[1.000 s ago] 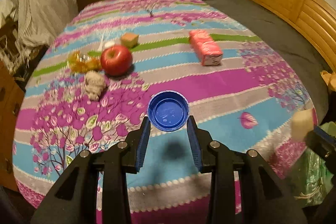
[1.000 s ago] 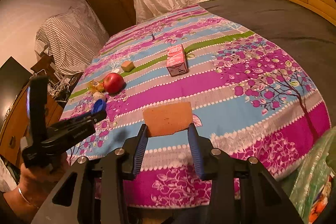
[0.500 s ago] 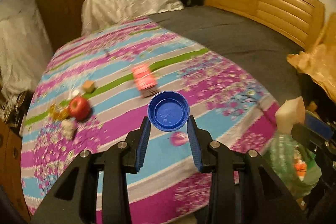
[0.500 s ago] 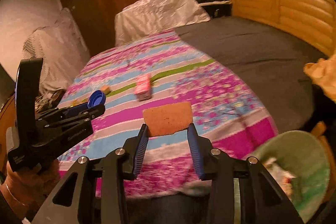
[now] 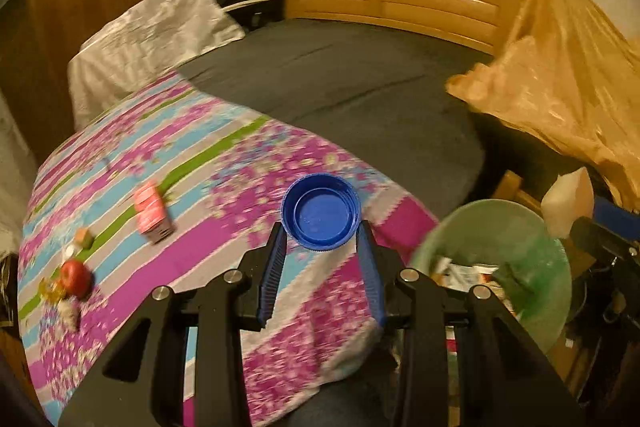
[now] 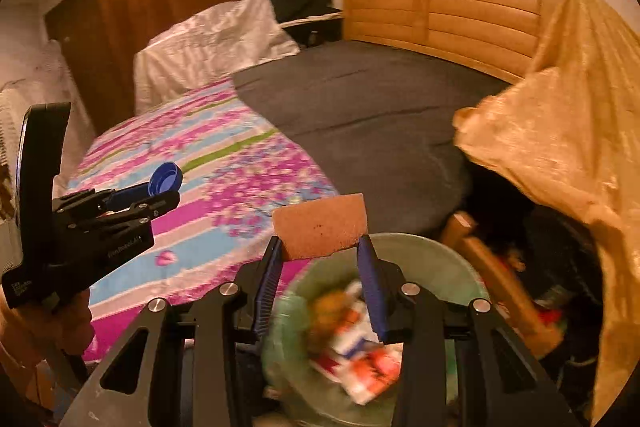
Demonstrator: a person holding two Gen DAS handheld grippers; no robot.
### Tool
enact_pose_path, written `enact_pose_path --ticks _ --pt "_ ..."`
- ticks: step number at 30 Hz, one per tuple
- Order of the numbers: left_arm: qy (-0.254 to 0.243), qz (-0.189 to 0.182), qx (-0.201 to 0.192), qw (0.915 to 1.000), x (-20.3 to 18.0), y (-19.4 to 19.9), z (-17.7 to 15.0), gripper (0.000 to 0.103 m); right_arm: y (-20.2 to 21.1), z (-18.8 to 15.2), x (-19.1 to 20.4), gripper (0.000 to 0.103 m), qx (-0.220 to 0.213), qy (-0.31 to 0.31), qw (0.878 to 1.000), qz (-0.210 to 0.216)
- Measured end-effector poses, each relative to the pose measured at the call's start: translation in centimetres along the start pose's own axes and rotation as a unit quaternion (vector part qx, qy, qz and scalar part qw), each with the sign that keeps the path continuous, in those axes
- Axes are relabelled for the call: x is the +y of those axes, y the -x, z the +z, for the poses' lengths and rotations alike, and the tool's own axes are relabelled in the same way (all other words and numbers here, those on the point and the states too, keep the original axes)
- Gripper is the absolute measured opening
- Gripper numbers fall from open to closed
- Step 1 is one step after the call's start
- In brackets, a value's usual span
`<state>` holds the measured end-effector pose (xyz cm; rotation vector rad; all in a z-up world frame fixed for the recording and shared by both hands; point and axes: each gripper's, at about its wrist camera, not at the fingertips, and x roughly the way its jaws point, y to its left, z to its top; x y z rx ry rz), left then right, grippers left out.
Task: Collect trash
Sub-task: 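Carry the blue cap and tan sponge over the green bin, then open both grippers to drop the cap and sponge into the bin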
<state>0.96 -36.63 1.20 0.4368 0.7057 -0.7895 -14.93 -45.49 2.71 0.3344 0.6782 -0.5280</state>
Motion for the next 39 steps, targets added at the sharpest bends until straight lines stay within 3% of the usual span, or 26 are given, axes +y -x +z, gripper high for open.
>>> enact_pose_path --ticks 6,14,25,27,39 --pt "-0.046 -0.024 0.006 0.9986 -4.6 -1.2 0.8 0.034 0.9 -0.6 -4.4 0.04 0.008 -0.014 0.999 -0.034" --pt "-0.094 -0.063 0.029 0.9932 -8.6 -3.0 0.5 0.034 0.1 -1.7 -7.4 0.04 0.032 -0.015 0.998 -0.06" --pt "-0.132 -0.093 0.05 0.9857 -11.4 -4.6 -0.4 0.036 -1.0 -3.0 -9.0 0.04 0.051 -0.013 0.996 -0.067" --pt "-0.149 -0.095 0.055 0.9828 -12.1 -5.1 -0.5 0.037 -1.5 -2.9 -8.9 0.044 0.056 -0.003 0.996 -0.069" --pt "-0.114 -0.084 0.057 0.9882 -10.5 -5.5 -0.4 0.038 -1.5 -2.9 -9.9 0.046 0.051 -0.02 0.996 -0.073"
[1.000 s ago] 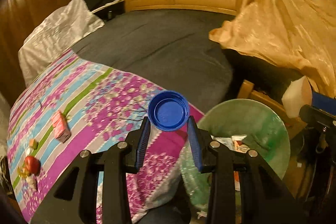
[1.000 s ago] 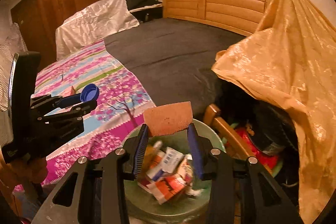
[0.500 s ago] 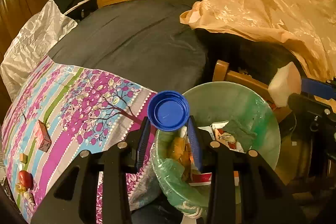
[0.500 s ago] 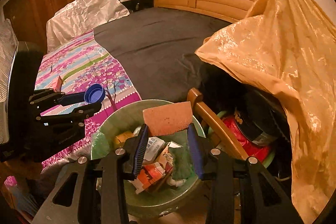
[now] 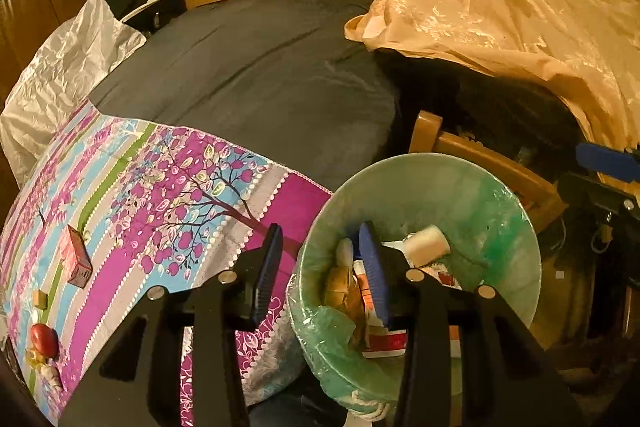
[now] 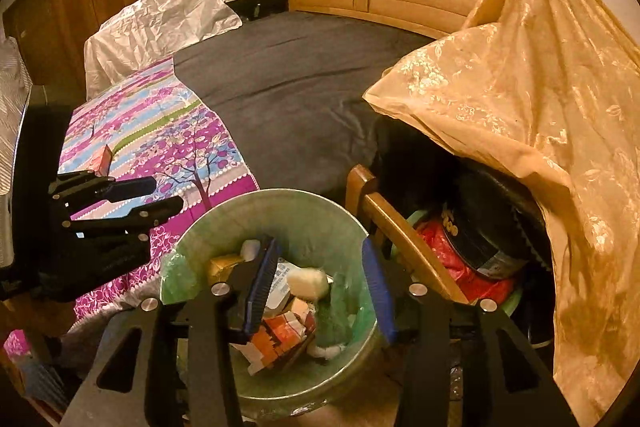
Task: Collect trash
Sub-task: 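Open both grippers to drop the cap and sponge into the bin, then move both grippers back over the remaining trash on the bed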
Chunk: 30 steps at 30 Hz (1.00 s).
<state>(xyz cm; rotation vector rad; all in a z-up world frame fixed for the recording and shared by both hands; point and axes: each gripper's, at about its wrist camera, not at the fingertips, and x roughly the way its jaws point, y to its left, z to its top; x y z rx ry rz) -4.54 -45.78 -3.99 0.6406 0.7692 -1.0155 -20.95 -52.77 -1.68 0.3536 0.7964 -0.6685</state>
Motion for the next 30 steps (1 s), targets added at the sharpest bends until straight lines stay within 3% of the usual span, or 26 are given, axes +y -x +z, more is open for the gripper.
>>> enact_pose_path --ticks 8,10,13,16,19,24,27,30 --pt "0.038 0.02 -0.009 0.999 2.7 0.8 -1.8 0.04 0.2 -0.1 1.6 0.046 -0.022 0.002 1.0 -0.001" --pt "0.058 0.045 -0.023 0.9971 4.5 1.7 -3.6 0.054 0.3 -0.2 2.6 0.046 -0.035 0.001 0.999 0.008" --pt "0.085 0.076 -0.027 0.9931 7.9 2.8 -7.1 0.054 -0.2 -0.3 5.4 0.046 -0.045 0.01 0.998 0.033" --pt "0.134 0.105 -0.007 0.9853 12.6 3.5 -11.6 0.054 -1.7 -0.1 9.5 0.046 -0.038 0.032 0.996 0.068" --pt "0.207 0.14 0.019 0.9681 18.5 4.7 -17.1 0.054 -3.7 0.1 14.8 0.046 -0.021 0.062 0.992 0.109" --pt "0.327 0.199 0.039 0.9229 27.5 7.8 -25.5 0.054 -6.5 0.8 25.1 0.046 -0.001 0.127 0.976 0.177" --pt "0.364 0.23 0.034 0.9022 31.2 9.5 -28.9 0.054 -8.1 1.4 31.5 0.046 0.014 0.158 0.963 0.219" --pt "0.39 0.246 0.021 0.8869 34.3 10.6 -31.2 0.054 -10.1 1.7 38.0 0.046 0.032 0.184 0.947 0.261"
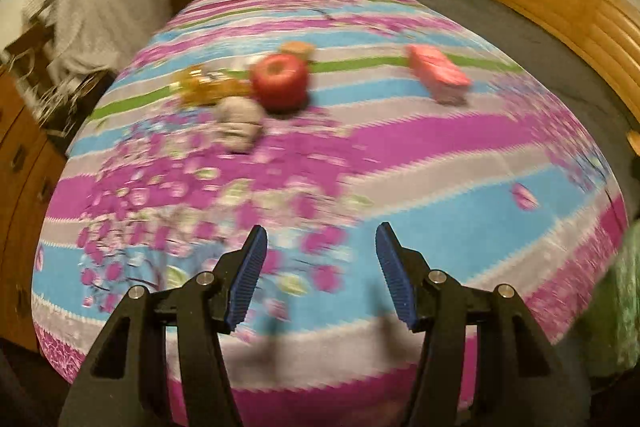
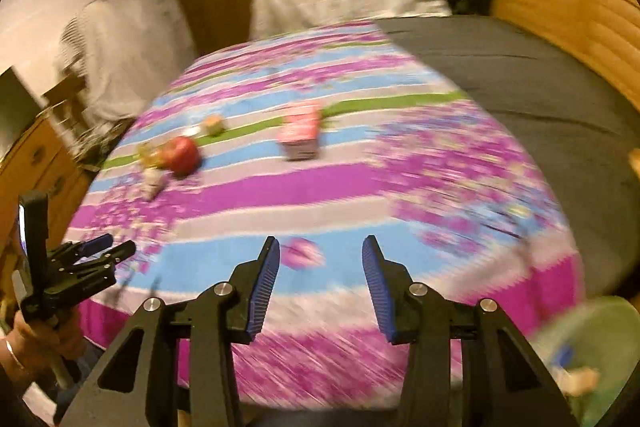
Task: Collect trash
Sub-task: 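Move both grippers back over the remaining trash on the bed, then grasp the beige knit cloth with left gripper while right gripper grasps second tan sponge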
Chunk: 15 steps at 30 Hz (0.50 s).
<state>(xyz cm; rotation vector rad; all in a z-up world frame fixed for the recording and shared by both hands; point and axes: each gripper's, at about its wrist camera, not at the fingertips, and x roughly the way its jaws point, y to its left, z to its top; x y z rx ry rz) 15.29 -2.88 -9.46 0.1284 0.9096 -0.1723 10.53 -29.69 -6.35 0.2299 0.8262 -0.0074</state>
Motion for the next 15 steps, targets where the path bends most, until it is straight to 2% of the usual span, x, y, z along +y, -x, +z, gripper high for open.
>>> enact_pose_path --ticks 5,11,13,15 --pt "0.025 0.013 -0.017 0.9994 4.0 -1.8 1.4 0.054 -7.7 5.0 6.6 0.046 0.017 0.049 0.997 0.05" --pt "0.046 0.016 -0.029 0.9984 6.3 -5.6 4.7 0.054 -16.0 11.6 11.3 0.046 0.024 0.058 0.993 0.096" --pt "0.053 0.013 -0.032 0.998 6.7 -7.0 6.0 0.058 -19.2 14.0 13.4 0.05 0.027 0.074 0.992 0.102" --pt "0.054 0.012 -0.036 0.9978 7.1 -8.3 7.0 0.064 -22.8 16.4 15.5 0.059 0.032 0.095 0.989 0.108"
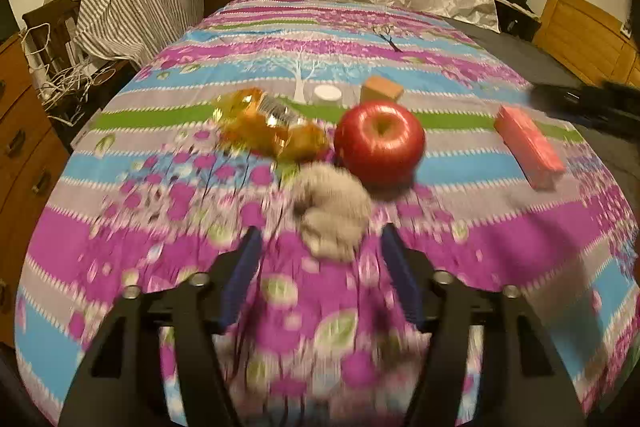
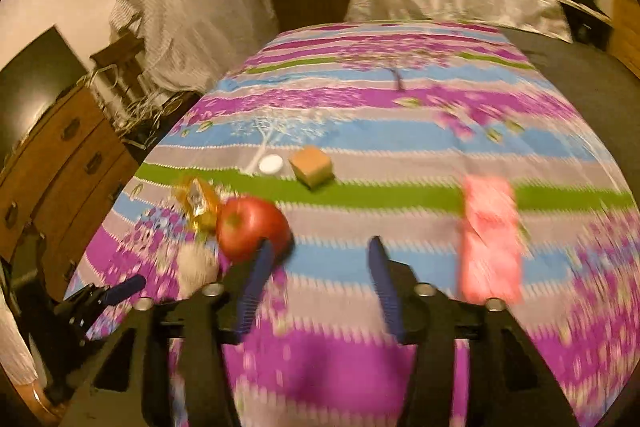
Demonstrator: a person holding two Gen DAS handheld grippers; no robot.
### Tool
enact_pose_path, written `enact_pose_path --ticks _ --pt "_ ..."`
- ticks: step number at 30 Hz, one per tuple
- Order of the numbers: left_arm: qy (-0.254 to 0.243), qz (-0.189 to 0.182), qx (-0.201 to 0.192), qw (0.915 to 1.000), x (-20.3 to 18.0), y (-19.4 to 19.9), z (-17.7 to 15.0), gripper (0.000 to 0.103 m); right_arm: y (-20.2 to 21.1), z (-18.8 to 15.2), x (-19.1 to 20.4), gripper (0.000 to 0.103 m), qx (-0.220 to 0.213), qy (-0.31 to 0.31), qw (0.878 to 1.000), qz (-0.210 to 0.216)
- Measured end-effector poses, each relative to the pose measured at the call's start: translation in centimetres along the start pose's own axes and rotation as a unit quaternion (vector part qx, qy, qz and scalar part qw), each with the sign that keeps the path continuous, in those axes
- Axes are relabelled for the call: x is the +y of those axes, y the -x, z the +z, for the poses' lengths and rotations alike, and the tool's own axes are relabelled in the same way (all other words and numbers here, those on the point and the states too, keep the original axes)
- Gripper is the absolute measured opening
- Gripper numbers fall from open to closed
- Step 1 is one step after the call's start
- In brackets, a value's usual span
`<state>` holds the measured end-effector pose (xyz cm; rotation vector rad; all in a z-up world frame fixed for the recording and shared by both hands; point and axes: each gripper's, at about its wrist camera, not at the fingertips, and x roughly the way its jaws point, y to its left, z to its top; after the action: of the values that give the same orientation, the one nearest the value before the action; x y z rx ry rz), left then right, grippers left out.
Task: Collect trash
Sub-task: 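Grasp the beige knit cloth with left gripper while right gripper grasps second tan sponge, then carry the beige cloth and tan sponge over the green bin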
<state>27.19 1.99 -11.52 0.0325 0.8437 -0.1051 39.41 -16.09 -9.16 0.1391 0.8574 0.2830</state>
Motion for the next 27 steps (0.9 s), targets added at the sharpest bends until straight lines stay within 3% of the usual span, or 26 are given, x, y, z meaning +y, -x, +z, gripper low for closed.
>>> enact_pose_path --ticks 3,7,14,17,21,27 --pt "0.009 -0.004 0.008 0.9999 0.2 -1.9 0.9 0.064 -5.0 3.2 0.8 0.067 0.017 0.022 0.999 0.017" --pt "0.026 -0.022 0.016 0.9993 0.7 -3.9 1.5 0.066 -11.9 6.3 1.6 0.067 0.057 0.061 0.996 0.009" --pt "0.043 -0.063 0.023 0.9968 1.1 -4.9 1.1 0.064 -18.9 7.8 2.0 0.067 0.108 0.108 0.988 0.014" --pt "0.061 -0.1 0.026 0.9928 1.6 -5.3 1.0 0.046 -20.8 7.5 2.0 0.045 0.124 0.12 0.985 0.004" --pt "0.068 -0.103 0.018 0.9922 1.8 -4.7 0.6 0.038 -19.2 7.3 1.6 0.042 0.091 0.099 0.991 0.003" --pt "0.098 -0.065 0.013 0.993 4.4 0.2 -2.2 0.036 -8.5 6.4 0.8 0.041 -0.013 0.056 0.998 0.028"
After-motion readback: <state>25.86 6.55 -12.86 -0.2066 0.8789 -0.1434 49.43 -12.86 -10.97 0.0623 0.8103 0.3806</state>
